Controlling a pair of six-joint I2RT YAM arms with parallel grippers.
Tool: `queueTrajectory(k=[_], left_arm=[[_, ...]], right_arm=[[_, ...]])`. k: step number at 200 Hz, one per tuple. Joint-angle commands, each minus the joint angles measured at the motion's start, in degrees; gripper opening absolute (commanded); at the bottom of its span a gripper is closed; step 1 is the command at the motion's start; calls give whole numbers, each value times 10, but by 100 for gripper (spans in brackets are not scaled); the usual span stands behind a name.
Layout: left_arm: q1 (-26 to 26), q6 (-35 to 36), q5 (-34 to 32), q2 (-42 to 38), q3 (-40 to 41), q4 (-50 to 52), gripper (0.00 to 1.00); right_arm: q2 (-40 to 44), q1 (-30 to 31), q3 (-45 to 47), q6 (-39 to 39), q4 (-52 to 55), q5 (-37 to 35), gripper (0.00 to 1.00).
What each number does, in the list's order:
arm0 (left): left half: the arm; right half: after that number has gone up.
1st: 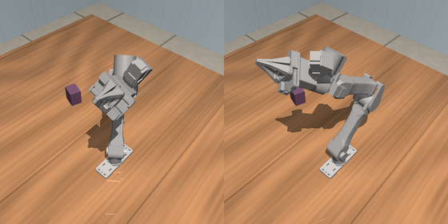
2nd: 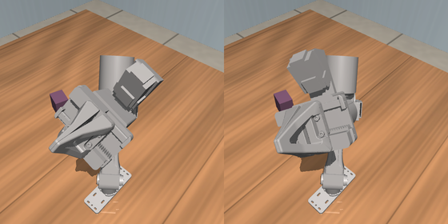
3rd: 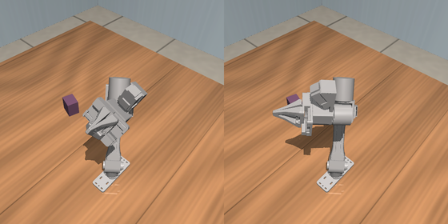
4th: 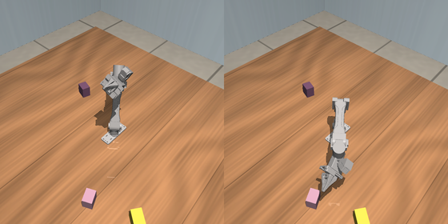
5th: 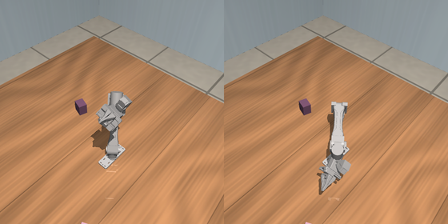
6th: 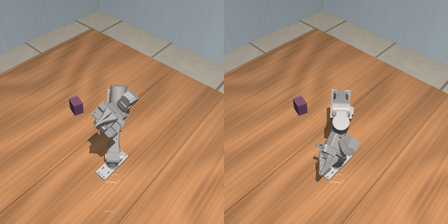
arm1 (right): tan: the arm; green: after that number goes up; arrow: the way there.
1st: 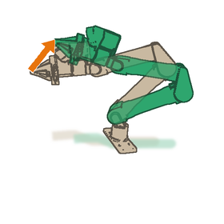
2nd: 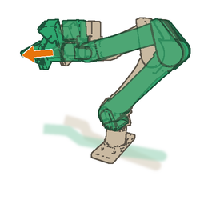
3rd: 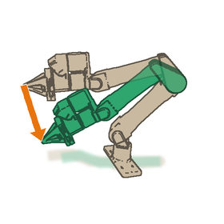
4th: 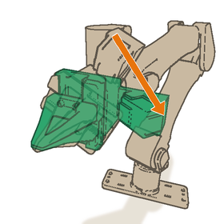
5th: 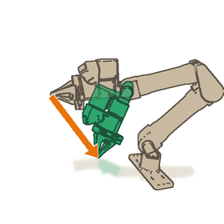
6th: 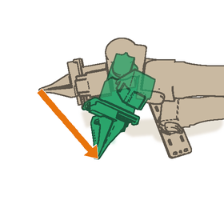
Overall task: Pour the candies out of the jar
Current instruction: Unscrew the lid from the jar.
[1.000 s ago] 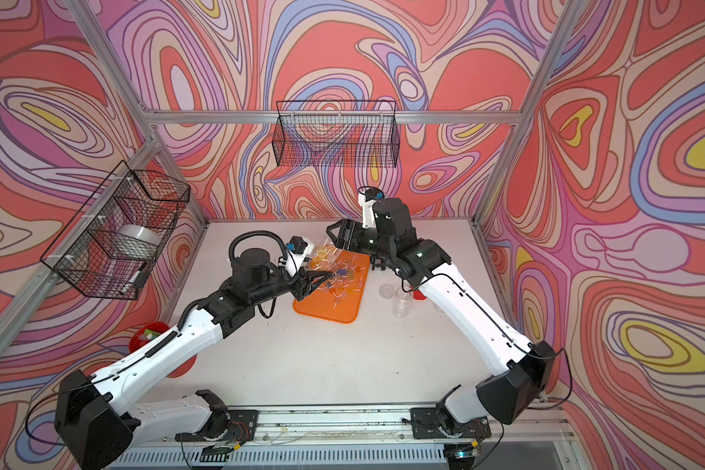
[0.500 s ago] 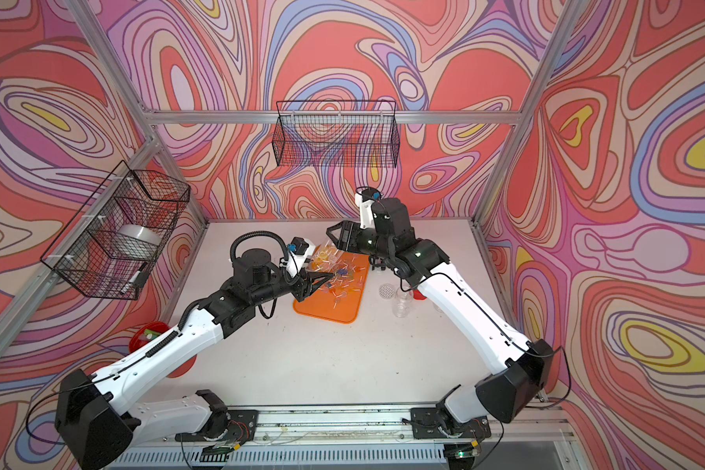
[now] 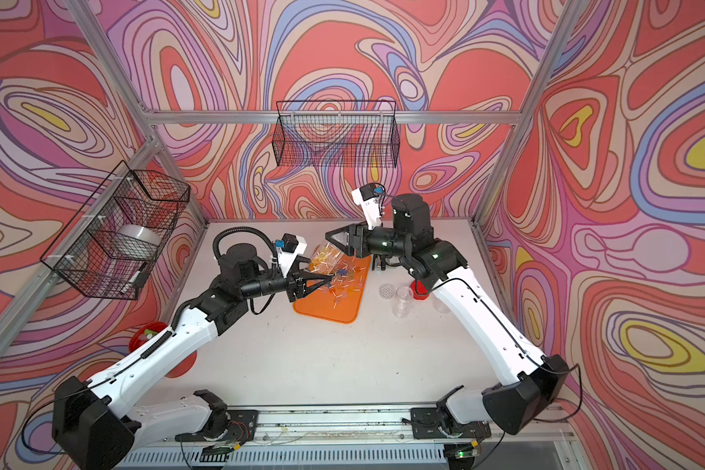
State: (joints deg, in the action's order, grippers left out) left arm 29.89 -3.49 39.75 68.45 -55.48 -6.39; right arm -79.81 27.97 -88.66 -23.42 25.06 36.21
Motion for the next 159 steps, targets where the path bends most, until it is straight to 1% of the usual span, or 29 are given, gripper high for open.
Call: queueTrajectory(k=[1, 22, 48, 74, 114, 140, 159], left_arm=[[-5, -12, 16, -9, -2, -28, 0], [-5, -9, 5, -5, 2, -22, 0], [-5, -4, -16, -5, 11, -23, 0], [-5, -1, -27, -1, 13, -23, 0], [-5, -7, -32, 14, 2, -17, 0], [-3, -7, -35, 23, -6, -11, 0], [1, -4, -41, 28, -12, -7, 0]], right_arm=[[12, -14, 11, -37, -40, 64, 43], [9, -25, 11, -81, -68, 63, 43], [-3, -32, -1, -134, -66, 56, 42], [-9, -31, -3, -147, -67, 64, 41], [0, -20, -2, -103, -46, 34, 41], [-9, 12, -37, -42, 14, -15, 41], [-25, 33, -56, -10, 43, -34, 40]])
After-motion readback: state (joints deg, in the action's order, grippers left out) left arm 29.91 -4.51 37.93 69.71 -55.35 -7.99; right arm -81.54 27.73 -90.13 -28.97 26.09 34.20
